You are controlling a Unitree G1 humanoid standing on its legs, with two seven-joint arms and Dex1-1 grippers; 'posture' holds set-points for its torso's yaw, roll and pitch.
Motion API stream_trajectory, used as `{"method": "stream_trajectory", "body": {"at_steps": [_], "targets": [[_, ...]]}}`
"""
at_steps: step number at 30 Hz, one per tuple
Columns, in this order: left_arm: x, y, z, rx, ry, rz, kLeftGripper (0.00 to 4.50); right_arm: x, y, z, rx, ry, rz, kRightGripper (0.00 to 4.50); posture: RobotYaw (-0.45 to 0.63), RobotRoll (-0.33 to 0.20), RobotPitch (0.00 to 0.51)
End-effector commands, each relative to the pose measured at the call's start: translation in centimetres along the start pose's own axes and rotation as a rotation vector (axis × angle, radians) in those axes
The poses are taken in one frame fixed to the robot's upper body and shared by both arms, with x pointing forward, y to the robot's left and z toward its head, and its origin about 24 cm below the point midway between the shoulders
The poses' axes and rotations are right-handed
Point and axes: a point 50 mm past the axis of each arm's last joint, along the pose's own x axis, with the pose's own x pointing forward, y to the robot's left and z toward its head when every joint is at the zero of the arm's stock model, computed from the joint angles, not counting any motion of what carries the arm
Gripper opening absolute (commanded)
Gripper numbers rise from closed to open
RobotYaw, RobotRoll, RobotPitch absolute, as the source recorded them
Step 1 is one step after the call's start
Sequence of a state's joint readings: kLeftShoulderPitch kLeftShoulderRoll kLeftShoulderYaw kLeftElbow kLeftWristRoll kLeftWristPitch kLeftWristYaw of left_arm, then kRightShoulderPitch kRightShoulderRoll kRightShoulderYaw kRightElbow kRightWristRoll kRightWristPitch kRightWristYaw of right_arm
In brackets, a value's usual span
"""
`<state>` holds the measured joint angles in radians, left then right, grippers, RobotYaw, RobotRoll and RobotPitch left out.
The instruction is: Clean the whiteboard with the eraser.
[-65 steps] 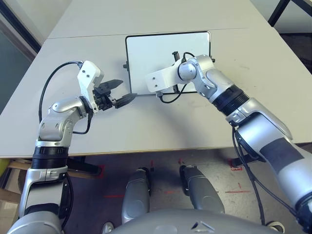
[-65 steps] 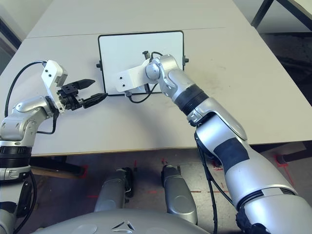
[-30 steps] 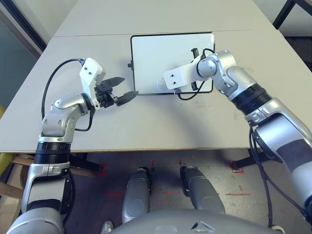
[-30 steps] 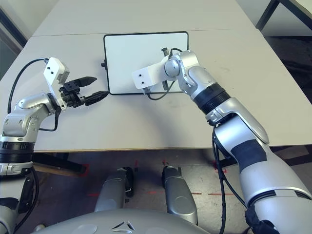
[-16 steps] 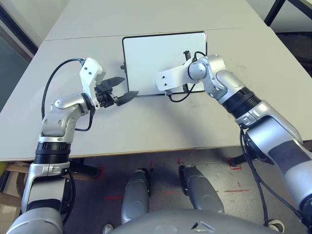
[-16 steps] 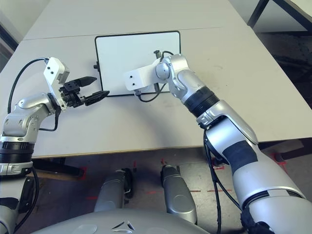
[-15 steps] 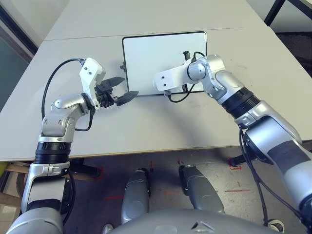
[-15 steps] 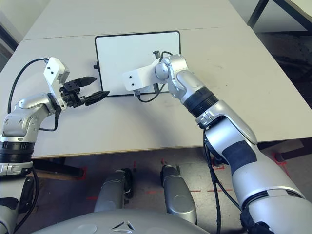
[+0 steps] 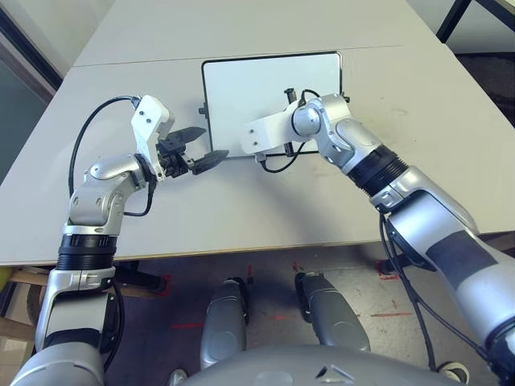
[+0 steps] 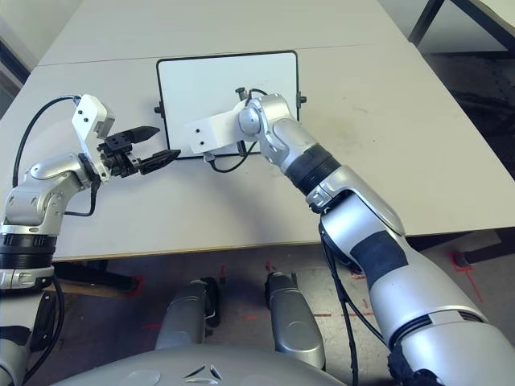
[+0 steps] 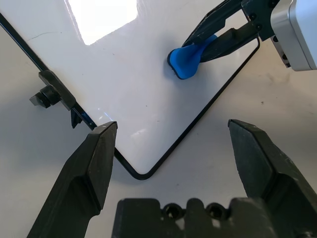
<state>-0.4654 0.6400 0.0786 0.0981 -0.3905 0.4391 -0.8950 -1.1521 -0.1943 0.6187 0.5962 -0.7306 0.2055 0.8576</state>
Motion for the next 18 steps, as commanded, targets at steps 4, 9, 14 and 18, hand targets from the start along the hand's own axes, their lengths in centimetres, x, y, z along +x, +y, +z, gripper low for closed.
{"method": "stream_trajectory", "body": {"at_steps": [4,9,14,18], "targets": [[-0.1,-0.1,-0.3,0.001,0.012,0.007,4.50,0.8,0.9,0.5,-0.011,-0.005,0.028,0.34,-0.12,0.000,0.181],[-0.1,-0.1,-0.3,0.001,0.011,0.005,4.50,0.8,0.9,0.7,-0.006,-0.014,0.025,0.34,-0.12,0.000,0.179],[0.0,0.0,-0.2,0.002,0.011,0.004,4.50,0.7,0.9,-0.5,-0.014,0.017,0.031,0.34,-0.12,0.000,0.179],[0.1,0.0,-0.2,0.003,0.010,0.002,4.50,0.4,1.2,-2.1,-0.023,0.059,0.050,0.34,-0.13,0.000,0.177]]}}
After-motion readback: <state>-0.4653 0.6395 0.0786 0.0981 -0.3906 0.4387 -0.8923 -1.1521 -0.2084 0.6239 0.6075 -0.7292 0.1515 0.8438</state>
